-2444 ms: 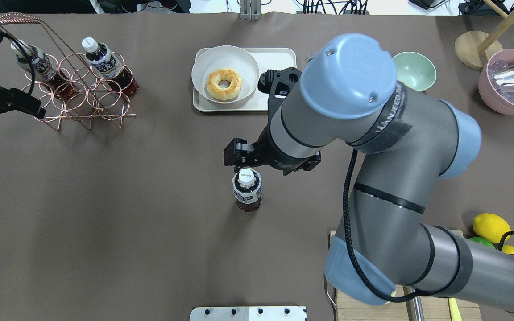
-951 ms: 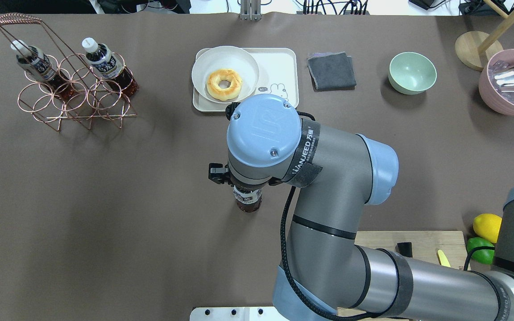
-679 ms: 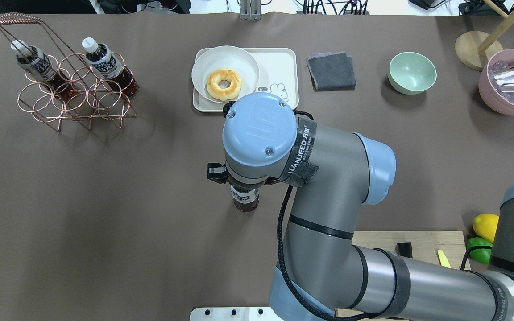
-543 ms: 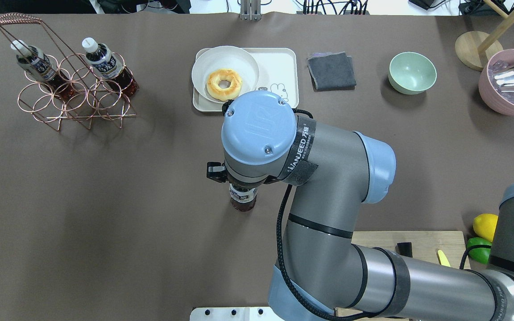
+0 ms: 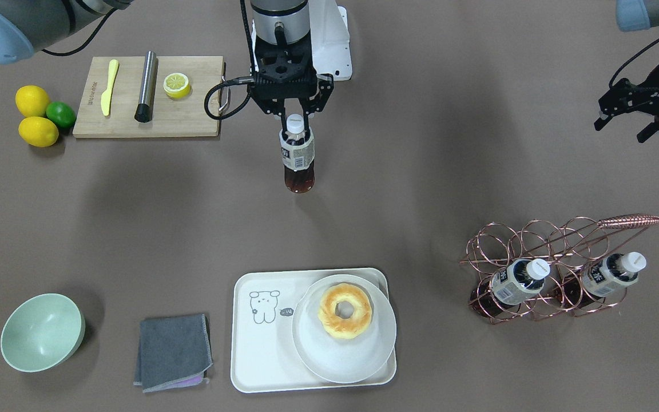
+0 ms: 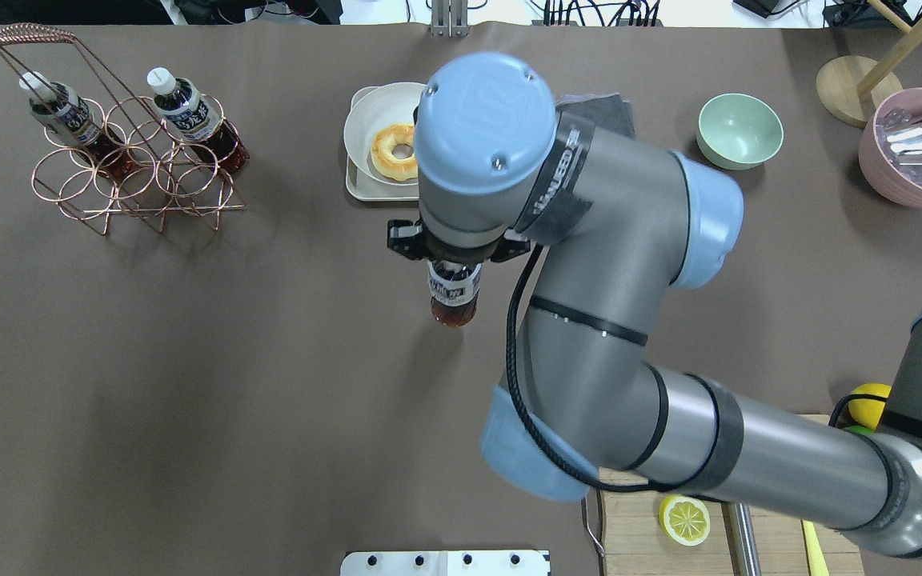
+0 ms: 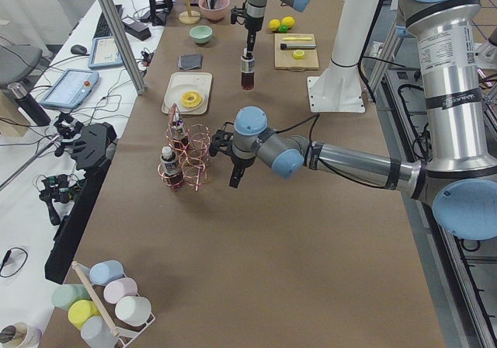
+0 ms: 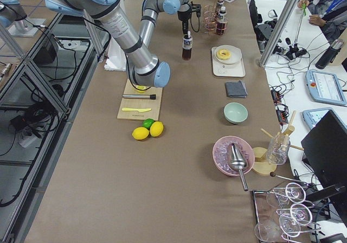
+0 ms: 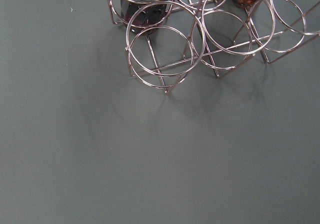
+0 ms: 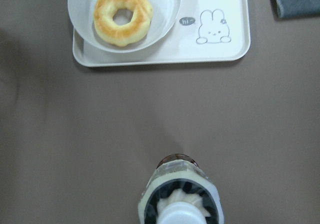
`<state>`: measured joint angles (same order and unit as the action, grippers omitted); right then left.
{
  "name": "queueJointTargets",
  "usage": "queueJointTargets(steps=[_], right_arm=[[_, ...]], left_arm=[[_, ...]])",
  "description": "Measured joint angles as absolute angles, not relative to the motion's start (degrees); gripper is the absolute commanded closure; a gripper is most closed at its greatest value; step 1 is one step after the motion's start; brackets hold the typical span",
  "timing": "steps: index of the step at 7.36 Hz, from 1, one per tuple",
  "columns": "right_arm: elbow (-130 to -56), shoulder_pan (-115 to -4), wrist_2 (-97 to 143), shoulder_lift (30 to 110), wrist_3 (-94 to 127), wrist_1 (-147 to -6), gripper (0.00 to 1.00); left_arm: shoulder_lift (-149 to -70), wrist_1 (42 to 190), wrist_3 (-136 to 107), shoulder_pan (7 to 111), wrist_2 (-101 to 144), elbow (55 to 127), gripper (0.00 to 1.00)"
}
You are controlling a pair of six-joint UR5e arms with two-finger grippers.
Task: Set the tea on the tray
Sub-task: 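Carry the bottle with the right gripper onto the white tray beside the donut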
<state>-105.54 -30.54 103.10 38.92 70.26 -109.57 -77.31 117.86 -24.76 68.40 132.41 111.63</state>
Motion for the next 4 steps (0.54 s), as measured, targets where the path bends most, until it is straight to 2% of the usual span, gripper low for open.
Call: queueJointTargets(steps=[2,4], right_arm=[[-99.9,-38.6,108.5,38.3,65.2,-106.7,1.0],[-81.2,-45.9,114.2,31.5,62.3,-97.3,1.0]], left_arm=[[-74.8,121.0,-24.9,68.9,132.4,111.8,0.05],[-74.1,121.6,-25.0,70.3,133.0,112.2,0.05]])
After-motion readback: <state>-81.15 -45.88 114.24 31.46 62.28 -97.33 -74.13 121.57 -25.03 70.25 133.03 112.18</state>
